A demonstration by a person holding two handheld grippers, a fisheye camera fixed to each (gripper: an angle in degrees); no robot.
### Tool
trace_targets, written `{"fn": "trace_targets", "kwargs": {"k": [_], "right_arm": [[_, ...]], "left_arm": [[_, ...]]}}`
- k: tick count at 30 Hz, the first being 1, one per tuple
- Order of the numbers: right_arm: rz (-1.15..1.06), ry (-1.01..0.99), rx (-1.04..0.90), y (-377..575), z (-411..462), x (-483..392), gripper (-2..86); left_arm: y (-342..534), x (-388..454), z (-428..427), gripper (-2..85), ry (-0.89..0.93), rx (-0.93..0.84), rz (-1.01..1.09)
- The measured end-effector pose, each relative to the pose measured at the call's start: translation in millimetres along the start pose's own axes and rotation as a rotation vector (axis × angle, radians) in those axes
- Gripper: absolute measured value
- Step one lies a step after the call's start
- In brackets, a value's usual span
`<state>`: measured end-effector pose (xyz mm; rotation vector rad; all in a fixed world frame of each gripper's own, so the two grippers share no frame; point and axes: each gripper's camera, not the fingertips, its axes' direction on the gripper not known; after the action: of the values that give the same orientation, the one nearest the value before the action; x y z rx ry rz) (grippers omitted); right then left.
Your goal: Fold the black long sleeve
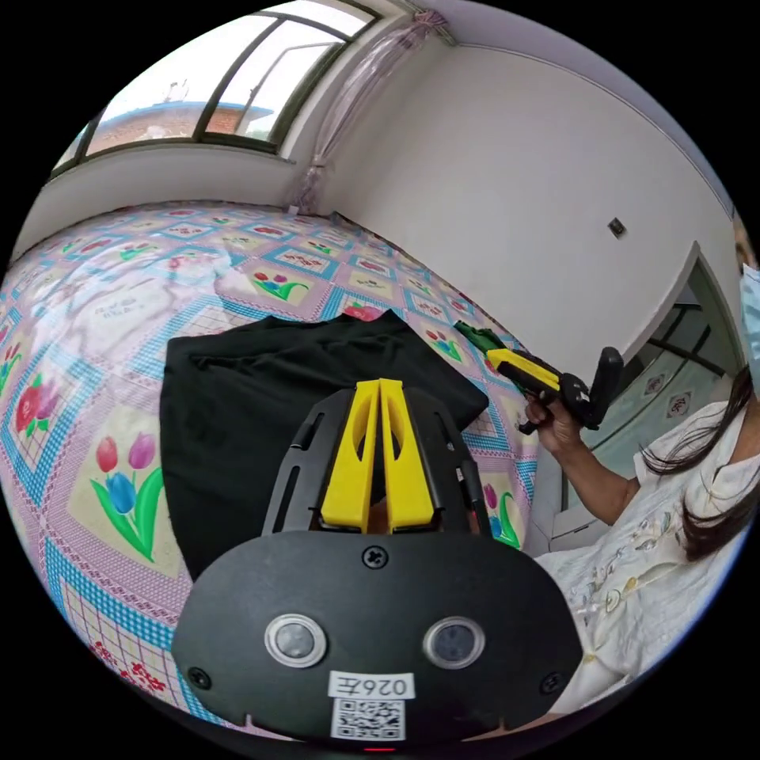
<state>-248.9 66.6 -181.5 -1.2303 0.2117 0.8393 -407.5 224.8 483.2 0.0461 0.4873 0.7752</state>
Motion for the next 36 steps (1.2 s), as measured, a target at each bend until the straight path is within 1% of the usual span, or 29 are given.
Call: {"fn": "trace_targets", "kwargs": {"k": [2,4,6,7,9,10,12,14,16,18,19,21,23,25,28,32,33,35,36], "right_arm": [[0.004,0.003,-0.033,22,27,-23,-0.9],[0.015,0.047,-0.087,43,50,-32,-0.9],[0.078,0.038,-0.16,67,73,-29,-0.9],[0.134,0.01,-0.212,86,89,-22,-0.9],[0.192,-0.049,-0.289,112,115,-12,-0.9],[0.225,-0.123,-0.313,122,125,-3,-0.9],[0.293,-0.202,-0.296,134,132,13,-0.9],[0.408,-0.311,-0.295,153,142,32,-0.9],[0.464,-0.355,-0.297,169,148,41,-0.9],[0.499,-0.366,-0.295,183,148,43,-0.9],[0.495,-0.342,-0.295,187,144,40,-0.9],[0.435,-0.278,-0.266,187,130,24,-0.9],[0.342,-0.232,-0.16,181,102,-9,-0.9],[0.267,-0.245,-0.095,174,88,-41,-0.8],[0.101,-0.295,-0.047,162,80,-114,-0.7],[-0.161,-0.338,-0.048,158,97,-237,1.4],[-0.196,-0.349,-0.053,158,101,-254,1.9],[-0.329,-0.368,-0.068,163,115,-317,3.9],[-0.362,-0.365,-0.072,165,119,-331,4.2]], "left_arm": [[-1,4,32,-1.0,0.023,-0.046,-0.01],[4,-4,69,-1.0,-0.051,-0.154,-0.068],[16,-16,90,-1.0,-0.128,-0.244,-0.128],[25,-23,100,-1.0,-0.109,-0.27,-0.132],[36,-35,99,-1.0,-0.026,-0.208,-0.195],[41,-43,98,-1.0,0.023,-0.195,-0.238],[48,-49,95,-1.0,0.071,-0.178,-0.275],[55,-49,83,-1.0,0.062,-0.15,-0.286],[72,-49,63,-1.0,-0.008,-0.133,-0.277],[91,-56,41,-1.0,-0.032,-0.119,-0.316],[106,-60,20,-1.0,-0.049,-0.075,-0.359],[131,-65,-14,-1.0,-0.091,-0.004,-0.42],[156,-65,-49,-1.0,-0.162,0.044,-0.469],[186,-61,-89,-1.0,-0.269,0.069,-0.518],[215,-53,-128,-1.0,-0.356,0.091,-0.573],[240,-41,-163,-1.0,-0.398,0.157,-0.599],[246,-37,-172,-1.0,-0.397,0.172,-0.597],[253,-31,-182,-1.0,-0.388,0.188,-0.587],[258,-27,-189,-1.0,-0.384,0.194,-0.58]]}}
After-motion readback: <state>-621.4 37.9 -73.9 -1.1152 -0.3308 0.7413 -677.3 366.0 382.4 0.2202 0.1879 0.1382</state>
